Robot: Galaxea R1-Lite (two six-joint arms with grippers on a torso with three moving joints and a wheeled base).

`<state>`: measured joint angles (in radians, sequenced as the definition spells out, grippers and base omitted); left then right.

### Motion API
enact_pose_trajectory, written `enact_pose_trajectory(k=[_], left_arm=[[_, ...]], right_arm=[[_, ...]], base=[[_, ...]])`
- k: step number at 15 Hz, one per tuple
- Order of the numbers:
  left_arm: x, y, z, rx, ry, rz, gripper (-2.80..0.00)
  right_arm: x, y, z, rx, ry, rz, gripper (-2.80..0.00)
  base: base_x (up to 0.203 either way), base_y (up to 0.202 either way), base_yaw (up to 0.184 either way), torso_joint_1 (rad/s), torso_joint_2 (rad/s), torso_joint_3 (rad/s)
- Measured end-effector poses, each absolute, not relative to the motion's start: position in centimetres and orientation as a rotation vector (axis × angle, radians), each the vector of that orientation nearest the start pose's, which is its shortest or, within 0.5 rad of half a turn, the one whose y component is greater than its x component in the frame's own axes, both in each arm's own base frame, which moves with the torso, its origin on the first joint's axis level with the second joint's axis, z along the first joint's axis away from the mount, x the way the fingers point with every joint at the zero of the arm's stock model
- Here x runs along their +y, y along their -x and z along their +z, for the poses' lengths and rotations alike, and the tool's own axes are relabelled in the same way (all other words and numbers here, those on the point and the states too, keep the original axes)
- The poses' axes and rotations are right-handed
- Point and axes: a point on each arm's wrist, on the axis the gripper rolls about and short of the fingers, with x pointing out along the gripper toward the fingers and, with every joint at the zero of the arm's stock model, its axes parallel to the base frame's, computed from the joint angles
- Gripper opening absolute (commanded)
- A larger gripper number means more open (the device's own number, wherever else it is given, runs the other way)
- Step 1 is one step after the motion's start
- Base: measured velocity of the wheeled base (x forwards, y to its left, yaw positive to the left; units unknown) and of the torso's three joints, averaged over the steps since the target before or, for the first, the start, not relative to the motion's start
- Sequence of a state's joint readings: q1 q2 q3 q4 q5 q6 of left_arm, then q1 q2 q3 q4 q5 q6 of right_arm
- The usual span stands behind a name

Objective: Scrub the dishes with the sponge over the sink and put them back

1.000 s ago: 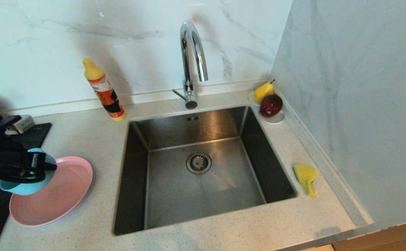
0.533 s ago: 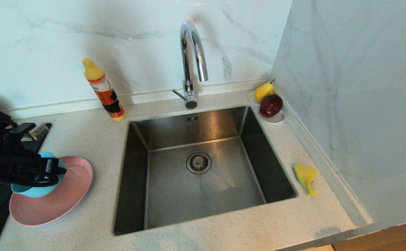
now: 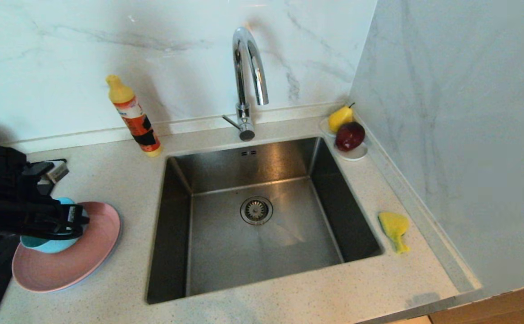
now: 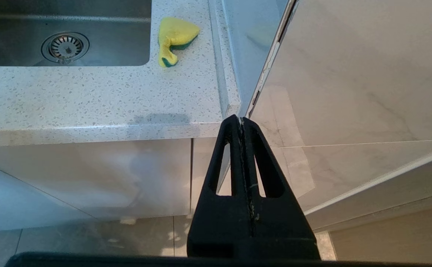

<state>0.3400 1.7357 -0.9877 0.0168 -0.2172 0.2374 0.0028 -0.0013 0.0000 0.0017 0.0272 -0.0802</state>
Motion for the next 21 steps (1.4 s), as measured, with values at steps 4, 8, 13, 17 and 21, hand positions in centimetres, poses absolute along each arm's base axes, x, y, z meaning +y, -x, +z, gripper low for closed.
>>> enact_pose_trajectory(k=[4,8,13,17,21], left_arm=[[9.7,-28.8,16.2,0.743,-0.015,0.028,0.0],[9.6,-28.8,16.2,0.742,-0.003,0.032,0.0],[9.6,-28.8,18.7,0.659,0.074,0.069,0.0],[9.1,-27.3,22.1,0.547,0.081,0.075,-2.8],[8.5,-26.0,25.0,0.414,0.152,0.055,-2.8]], right_arm=[[0.1,2.3,7.5,-0.001,0.08,0.03,-2.8],[0.1,2.3,7.5,-0.001,0.081,0.03,-2.8],[0.1,2.3,7.5,-0.001,0.081,0.03,-2.8],[0.1,2.3,7.5,-0.001,0.08,0.03,-2.8],[0.1,2.3,7.5,-0.001,0.08,0.03,-2.8]], base=[[0.0,0.0,0.0,0.0,0.0,0.0],[0.0,0.0,0.0,0.0,0.0,0.0],[0.0,0.0,0.0,0.0,0.0,0.0],[0.0,0.0,0.0,0.0,0.0,0.0],[0.0,0.0,0.0,0.0,0.0,0.0]])
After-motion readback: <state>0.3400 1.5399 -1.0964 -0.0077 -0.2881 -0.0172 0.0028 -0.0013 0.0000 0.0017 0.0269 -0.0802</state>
